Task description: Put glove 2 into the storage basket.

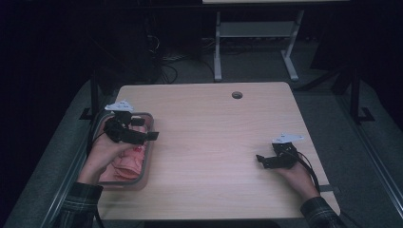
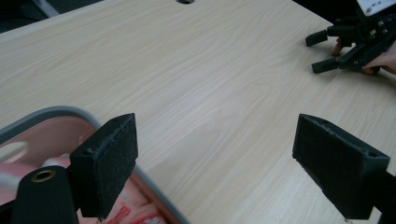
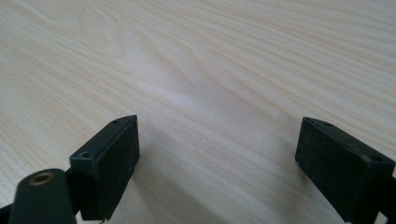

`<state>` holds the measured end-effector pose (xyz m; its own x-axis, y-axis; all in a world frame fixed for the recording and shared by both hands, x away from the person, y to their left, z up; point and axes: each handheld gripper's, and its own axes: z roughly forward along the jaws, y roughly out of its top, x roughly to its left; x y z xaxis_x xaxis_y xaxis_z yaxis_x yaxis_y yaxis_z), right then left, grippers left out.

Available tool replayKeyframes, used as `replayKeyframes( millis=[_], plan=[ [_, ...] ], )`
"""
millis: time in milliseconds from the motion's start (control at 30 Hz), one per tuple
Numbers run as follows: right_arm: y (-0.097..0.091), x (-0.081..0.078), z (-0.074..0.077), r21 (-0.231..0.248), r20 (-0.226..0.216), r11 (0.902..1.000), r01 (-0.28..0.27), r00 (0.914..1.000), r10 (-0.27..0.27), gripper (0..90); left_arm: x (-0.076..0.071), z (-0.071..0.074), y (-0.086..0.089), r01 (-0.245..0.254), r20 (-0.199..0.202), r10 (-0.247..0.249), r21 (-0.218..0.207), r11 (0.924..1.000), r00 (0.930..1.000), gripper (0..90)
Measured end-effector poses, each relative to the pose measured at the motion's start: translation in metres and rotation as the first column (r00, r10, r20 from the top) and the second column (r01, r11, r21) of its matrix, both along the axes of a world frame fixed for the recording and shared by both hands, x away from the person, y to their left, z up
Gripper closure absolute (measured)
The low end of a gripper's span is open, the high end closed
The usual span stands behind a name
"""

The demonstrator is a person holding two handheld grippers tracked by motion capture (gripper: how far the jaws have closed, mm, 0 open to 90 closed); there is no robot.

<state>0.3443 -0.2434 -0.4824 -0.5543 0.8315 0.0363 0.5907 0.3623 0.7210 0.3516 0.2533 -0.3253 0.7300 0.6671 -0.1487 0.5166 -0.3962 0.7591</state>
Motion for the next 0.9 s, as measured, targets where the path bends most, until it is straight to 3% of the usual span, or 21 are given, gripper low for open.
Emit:
replayKeyframes(
  millis=[200,600,900],
  plan=[
    [0.000,0.000,0.000,0.000,0.000,1.0000,0.000,1.0000,0.000,12.9,-0.004,-0.009,-0.022,0.034,0.016,-0.034,0.003,0.9994,0.9993,13.7],
    [0.000,0.000,0.000,-0.001,0.003,1.0000,-0.005,1.0000,0.005,12.9,-0.013,-0.034,-0.057,0.085,0.012,-0.085,0.005,0.9964,0.9963,13.9],
    [0.000,0.000,0.000,-0.001,0.003,1.0000,-0.006,1.0000,0.006,12.9,-0.021,-0.057,-0.083,0.124,0.011,-0.124,0.038,0.9916,0.9922,13.9]
  ],
)
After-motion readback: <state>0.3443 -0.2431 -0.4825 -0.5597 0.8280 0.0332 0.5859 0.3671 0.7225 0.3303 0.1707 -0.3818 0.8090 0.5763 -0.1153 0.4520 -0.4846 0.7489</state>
